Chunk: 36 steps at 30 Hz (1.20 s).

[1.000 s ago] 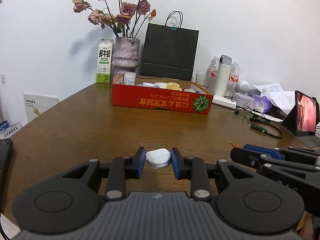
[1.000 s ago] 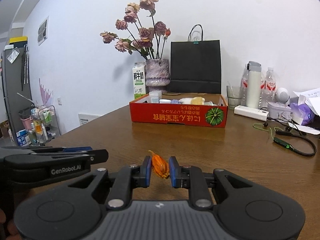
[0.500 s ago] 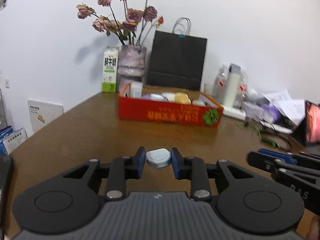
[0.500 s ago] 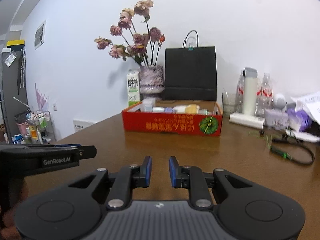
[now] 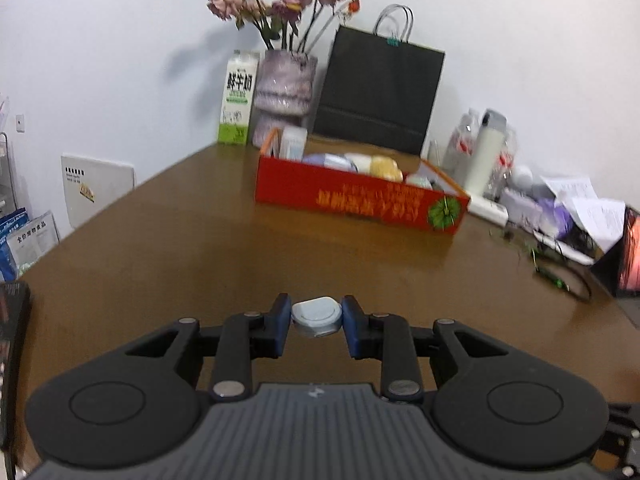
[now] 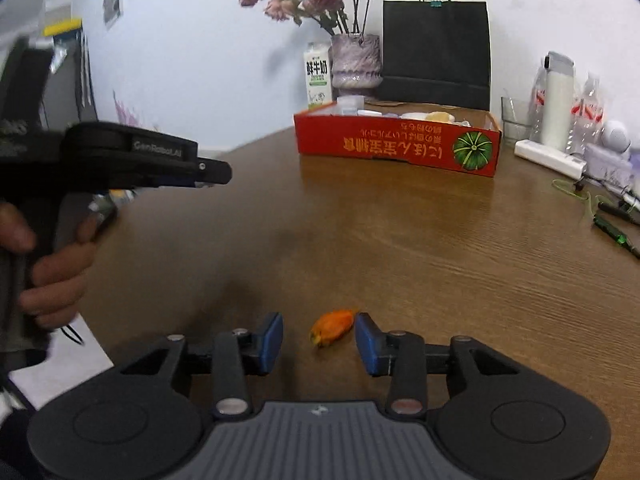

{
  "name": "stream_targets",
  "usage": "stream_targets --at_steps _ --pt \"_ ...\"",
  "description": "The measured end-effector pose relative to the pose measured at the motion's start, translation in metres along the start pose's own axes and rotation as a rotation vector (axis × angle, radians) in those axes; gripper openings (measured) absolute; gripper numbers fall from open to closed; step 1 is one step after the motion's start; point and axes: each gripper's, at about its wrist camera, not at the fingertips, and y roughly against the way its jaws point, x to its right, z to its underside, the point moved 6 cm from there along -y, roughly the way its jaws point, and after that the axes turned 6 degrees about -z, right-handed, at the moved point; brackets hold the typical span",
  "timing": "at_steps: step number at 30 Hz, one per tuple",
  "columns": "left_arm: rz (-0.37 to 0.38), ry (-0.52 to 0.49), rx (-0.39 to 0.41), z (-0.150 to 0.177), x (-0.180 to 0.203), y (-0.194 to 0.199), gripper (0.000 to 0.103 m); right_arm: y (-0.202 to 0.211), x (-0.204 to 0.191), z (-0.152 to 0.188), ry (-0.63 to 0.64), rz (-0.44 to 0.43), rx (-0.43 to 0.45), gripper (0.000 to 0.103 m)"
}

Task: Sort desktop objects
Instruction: 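Carry the earbud case and orange tag into the box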

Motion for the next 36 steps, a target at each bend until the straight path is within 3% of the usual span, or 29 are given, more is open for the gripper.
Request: stream_targets --at_steps 4,6,12,19,24,30,36 --pt "-0.004 -0.025 0.000 0.008 0.005 0.004 0.028 -0.011 -0.004 -0.002 0.046 0.058 0.009 0.029" --pt "-0.009 -0.043 0.021 0.008 0.008 0.006 0.028 -0.017 0.000 -0.007 0.015 0.058 0.013 0.018" --pt "-0.016 -0.072 0.033 -0.003 0.019 -0.004 0.028 -0.020 0.013 -0.022 -0.032 0.071 0.045 0.018" --pt "-0.001 -0.054 0.107 -0.090 0.036 -0.048 0.028 -0.033 0.071 -0.119 -0.088 0.086 0.173 0.018" --pt "-0.029 -0.037 0.145 -0.168 0.035 -0.091 0.028 -0.075 0.117 -0.196 -0.088 0.072 0.165 0.018" --pt "-0.070 -0.120 -0.012 -0.220 0.047 -0.181 0.028 -0.137 0.169 -0.276 -0.076 0.127 0.074 0.018" --pt "-0.064 -0.106 -0.259 -0.225 0.043 -0.262 0.028 -0.204 0.227 -0.299 -0.216 0.178 -0.182 0.018"
